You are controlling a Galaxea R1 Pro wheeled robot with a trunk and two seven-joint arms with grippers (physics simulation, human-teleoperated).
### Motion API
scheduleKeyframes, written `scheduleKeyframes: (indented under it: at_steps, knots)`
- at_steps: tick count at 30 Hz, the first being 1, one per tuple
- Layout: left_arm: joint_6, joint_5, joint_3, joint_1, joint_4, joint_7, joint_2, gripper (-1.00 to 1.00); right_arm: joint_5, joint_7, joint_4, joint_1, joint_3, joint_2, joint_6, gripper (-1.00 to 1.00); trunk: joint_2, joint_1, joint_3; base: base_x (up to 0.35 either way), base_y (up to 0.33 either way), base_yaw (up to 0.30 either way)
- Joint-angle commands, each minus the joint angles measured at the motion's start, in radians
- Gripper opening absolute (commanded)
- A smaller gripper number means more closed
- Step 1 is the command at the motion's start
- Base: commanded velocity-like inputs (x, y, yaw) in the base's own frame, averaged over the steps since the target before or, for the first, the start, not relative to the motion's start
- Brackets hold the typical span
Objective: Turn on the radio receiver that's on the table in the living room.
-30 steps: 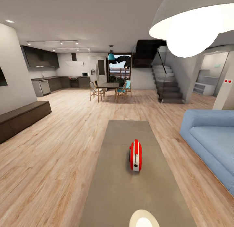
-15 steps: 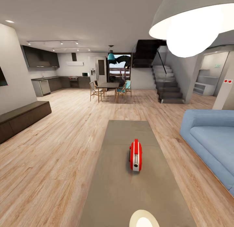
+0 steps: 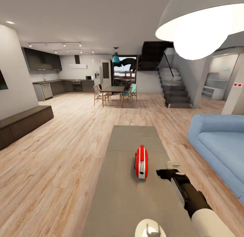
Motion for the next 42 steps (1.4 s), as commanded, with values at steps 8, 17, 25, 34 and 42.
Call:
scheduleKeyframes:
  at_steps: [8,17,25,34,42]
  knots:
    - [-0.015,0.001,0.002,0.000,0.090,0.000,0.008,1.00,-0.001,-0.001,-0.124,-0.088,0.000,0.009,0.131,1.00,0.000,0.000,0.000,0.000,0.000,0.000]
    - [-0.014,0.003,0.002,0.000,0.177,-0.001,0.002,1.00,-0.001,-0.003,-0.134,-0.218,-0.007,0.002,0.236,1.00,0.000,0.000,0.000,0.000,0.000,0.000]
    - [-0.014,0.007,0.002,0.000,0.244,-0.007,-0.005,1.00,-0.003,-0.029,-0.129,-0.254,-0.008,-0.001,0.260,1.00,0.000,0.000,0.000,0.000,0.000,0.000]
    - [-0.013,0.010,0.002,0.000,0.254,-0.010,-0.010,1.00,-0.006,-0.031,-0.111,-0.256,-0.008,0.000,0.261,1.00,0.000,0.000,0.000,0.000,0.000,0.000]
    - [-0.013,0.010,0.002,0.000,0.254,-0.010,-0.011,1.00,-0.007,-0.031,-0.098,-0.256,-0.008,0.002,0.261,1.00,0.000,0.000,0.000,0.000,0.000,0.000]
